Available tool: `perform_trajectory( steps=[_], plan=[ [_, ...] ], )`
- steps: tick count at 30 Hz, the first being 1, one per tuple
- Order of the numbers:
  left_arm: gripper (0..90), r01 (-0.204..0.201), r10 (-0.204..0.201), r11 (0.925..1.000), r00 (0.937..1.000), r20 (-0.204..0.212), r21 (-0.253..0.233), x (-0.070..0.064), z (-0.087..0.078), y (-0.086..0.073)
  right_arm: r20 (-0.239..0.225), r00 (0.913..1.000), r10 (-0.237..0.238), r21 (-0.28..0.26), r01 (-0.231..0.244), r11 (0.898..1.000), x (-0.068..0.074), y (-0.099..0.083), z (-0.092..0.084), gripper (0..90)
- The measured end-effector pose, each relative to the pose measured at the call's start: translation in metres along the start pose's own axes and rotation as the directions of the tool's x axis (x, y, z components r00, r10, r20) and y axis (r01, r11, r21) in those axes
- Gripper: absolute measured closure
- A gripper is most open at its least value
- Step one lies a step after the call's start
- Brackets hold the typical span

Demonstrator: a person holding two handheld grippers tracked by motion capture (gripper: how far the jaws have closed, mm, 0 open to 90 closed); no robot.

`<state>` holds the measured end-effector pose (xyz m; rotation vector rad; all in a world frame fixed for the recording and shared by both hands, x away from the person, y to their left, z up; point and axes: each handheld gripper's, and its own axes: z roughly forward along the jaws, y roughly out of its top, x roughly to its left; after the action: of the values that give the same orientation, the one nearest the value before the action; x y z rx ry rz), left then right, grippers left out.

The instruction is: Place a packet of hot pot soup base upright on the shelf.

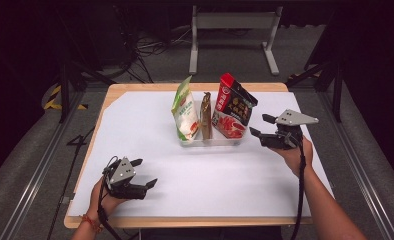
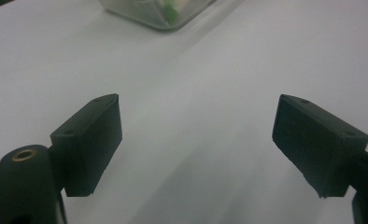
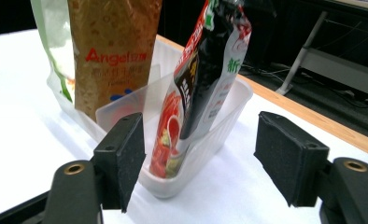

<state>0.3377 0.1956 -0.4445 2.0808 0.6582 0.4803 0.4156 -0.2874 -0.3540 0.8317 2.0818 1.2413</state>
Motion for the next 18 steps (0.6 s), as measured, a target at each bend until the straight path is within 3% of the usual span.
perform_trajectory(
  steps=[18],
  plan=[
    [16.6,-0.001,0.001,1.0,1.0,-0.003,0.003,0.0,0.0,0.0,-0.002,0.9997,-0.023,0.017,0.023,1.0,0.002,-0.015,-0.008,26.4]
  ],
)
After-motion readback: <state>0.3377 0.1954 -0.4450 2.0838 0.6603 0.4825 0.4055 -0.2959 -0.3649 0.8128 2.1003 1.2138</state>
